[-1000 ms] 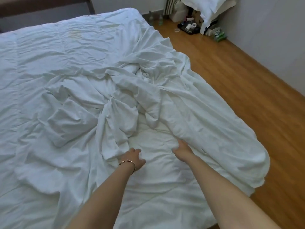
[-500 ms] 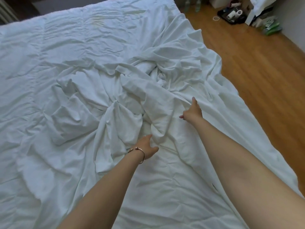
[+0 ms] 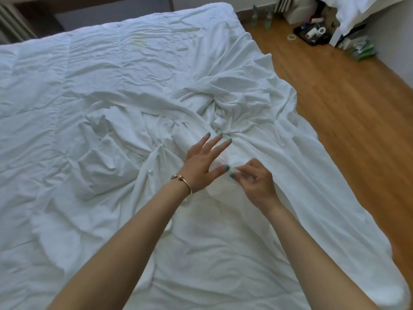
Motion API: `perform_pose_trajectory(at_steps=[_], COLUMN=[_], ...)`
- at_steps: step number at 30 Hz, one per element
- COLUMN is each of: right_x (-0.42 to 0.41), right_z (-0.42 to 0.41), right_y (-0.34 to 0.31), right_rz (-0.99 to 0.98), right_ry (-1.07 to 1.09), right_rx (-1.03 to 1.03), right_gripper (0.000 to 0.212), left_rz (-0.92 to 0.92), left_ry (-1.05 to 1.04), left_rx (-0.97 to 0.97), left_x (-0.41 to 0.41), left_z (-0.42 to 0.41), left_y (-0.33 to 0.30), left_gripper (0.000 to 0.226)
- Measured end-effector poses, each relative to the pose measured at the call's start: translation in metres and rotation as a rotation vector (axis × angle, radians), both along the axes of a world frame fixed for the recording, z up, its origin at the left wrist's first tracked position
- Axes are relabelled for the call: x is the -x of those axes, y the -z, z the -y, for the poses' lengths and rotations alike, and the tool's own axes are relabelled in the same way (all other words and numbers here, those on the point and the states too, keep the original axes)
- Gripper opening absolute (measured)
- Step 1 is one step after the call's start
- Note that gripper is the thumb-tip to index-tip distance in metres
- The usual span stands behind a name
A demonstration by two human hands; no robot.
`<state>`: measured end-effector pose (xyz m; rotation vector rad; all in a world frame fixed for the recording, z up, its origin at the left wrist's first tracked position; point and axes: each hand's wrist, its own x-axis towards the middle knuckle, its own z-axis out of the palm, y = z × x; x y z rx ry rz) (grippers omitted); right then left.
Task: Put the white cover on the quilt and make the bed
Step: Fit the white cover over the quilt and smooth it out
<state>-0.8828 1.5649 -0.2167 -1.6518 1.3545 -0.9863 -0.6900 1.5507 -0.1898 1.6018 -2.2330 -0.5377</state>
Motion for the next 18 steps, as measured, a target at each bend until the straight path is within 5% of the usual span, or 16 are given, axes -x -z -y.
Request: perform_pose_trajectory(at_steps=[6, 10, 13, 15, 18], right_x=[0.040, 0.063, 0.051, 0.017, -0.055], right_z=[-0.078, -0.133, -0.156, -0.170, -0.188], right_y=[-0.061, -0.074, -0.073, -0.079, -0.096], right_rz=[-0.083, -0.272, -0.681, -0.864, -0.799], right_ry=[-0.103, 0.078, 0.291, 0.254, -0.033], right_rx=[0.195, 0.219, 0.019, -0.132, -0.097], right_gripper=[0.007, 0.012, 0.005, 0.037, 0.104], left_rz=[0.320, 0.504, 0.550, 0.508, 0.353], left_ry=[0.429, 0.245, 0.211, 0.238, 0.292], left_rx=[-0.092, -0.059, -0.110, -0.068, 0.037], left_x=[-0.013, -0.056, -0.076, -0.070, -0.056], left_z=[-0.016, -0.040, -0.069, -0.099, -0.151], left_y=[-0.028, -0.031, -0.043, -0.053, -0.073], left_gripper=[0.045, 0.051, 0.042, 0.031, 0.025])
